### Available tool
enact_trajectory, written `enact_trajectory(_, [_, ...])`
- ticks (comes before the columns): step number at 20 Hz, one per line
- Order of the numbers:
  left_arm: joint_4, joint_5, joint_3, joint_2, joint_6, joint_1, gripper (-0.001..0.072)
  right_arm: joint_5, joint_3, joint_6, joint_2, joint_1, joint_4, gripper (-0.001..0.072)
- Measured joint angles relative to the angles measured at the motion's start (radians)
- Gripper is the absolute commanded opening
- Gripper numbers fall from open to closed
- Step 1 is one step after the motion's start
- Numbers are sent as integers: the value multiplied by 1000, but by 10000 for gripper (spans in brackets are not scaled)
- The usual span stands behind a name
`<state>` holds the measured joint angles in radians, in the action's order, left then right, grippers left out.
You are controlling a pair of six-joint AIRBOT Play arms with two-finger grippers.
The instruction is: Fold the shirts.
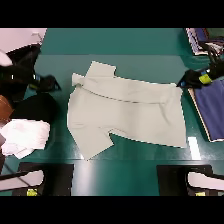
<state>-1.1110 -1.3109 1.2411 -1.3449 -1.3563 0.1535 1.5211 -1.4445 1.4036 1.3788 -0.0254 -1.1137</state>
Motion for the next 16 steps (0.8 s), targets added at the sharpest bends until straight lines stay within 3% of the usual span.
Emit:
enact_trajectory(7, [49,111,-531,238,0,13,483,-39,342,-45,-272,-146,145,305])
enact_trajectory(16, [164,290,-698,276,34,-29,483,-51,473,-53,-414,-211,178,305])
